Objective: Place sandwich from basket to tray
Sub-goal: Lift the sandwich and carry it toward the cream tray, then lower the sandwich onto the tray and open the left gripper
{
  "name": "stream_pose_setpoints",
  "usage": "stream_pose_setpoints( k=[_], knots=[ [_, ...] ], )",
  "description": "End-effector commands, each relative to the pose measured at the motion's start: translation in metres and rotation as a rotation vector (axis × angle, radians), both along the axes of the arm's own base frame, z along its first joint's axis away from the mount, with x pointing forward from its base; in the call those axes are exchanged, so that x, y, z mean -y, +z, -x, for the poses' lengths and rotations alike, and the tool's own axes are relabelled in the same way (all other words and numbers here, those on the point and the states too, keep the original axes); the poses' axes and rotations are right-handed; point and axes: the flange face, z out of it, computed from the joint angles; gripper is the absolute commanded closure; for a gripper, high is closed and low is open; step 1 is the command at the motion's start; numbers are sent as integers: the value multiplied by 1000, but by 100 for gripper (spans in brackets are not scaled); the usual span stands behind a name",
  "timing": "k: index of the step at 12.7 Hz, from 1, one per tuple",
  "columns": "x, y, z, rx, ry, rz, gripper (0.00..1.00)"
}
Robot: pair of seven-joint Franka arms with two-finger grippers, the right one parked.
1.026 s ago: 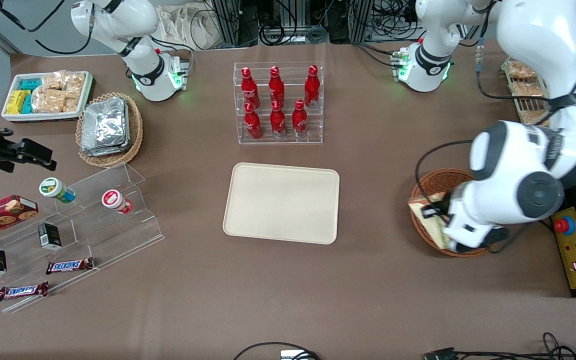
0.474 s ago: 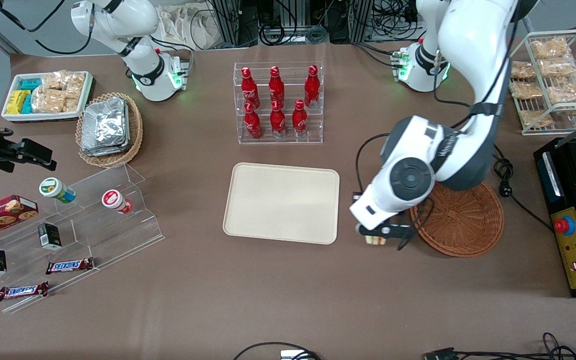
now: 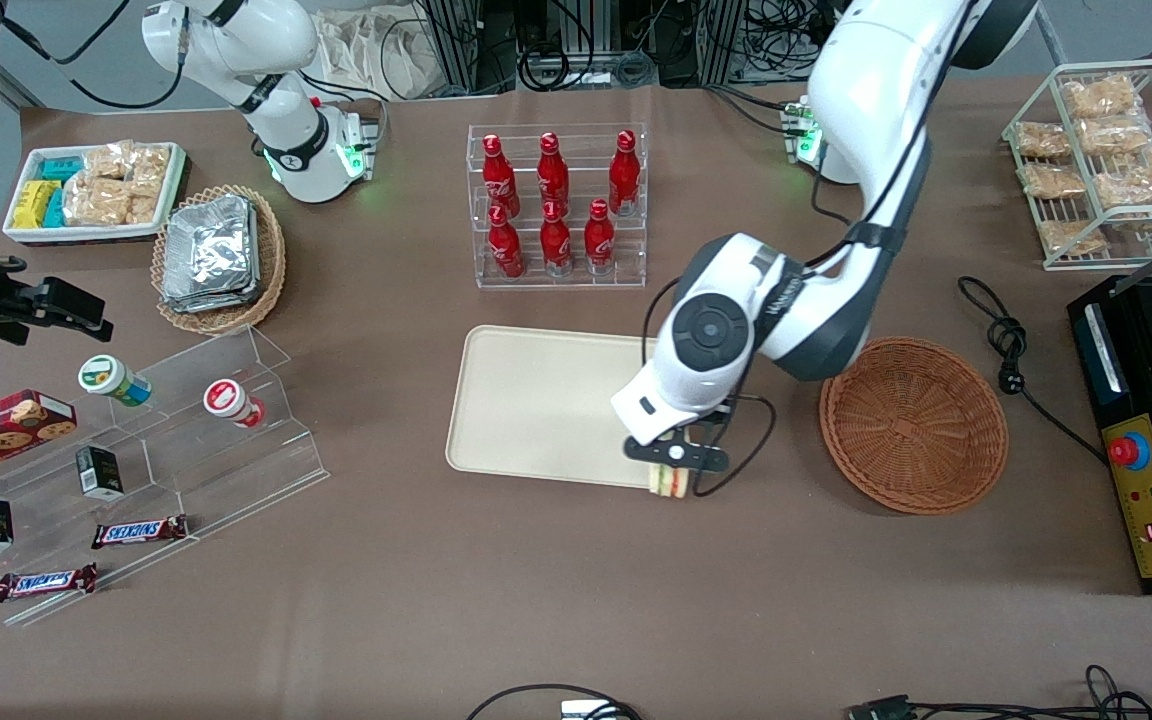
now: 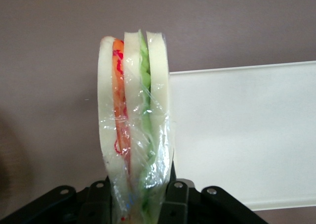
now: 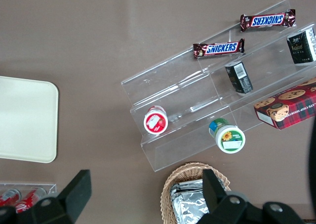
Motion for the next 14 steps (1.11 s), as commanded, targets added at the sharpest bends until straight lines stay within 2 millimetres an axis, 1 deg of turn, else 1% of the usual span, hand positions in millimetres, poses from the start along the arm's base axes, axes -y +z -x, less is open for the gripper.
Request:
stream_pose_setpoints(
  k=[1,2,4,5,6,8,9,12,14],
  knots=[
    [16,-19,0,18,38,-14,63],
    [26,-24,8,14,48,-23,63],
    [26,-30,10,8,50,-32,63],
    [25,-36,12,-1,51,-40,61],
    [25,-41,15,-10,48,-47,58],
    [21,-53,21,-29,44,-69,47],
    [19,-59,24,-37,40,-83,45],
    [13,-72,32,-79,56,-117,46],
    [13,-66,32,-79,72,-114,46]
  ],
)
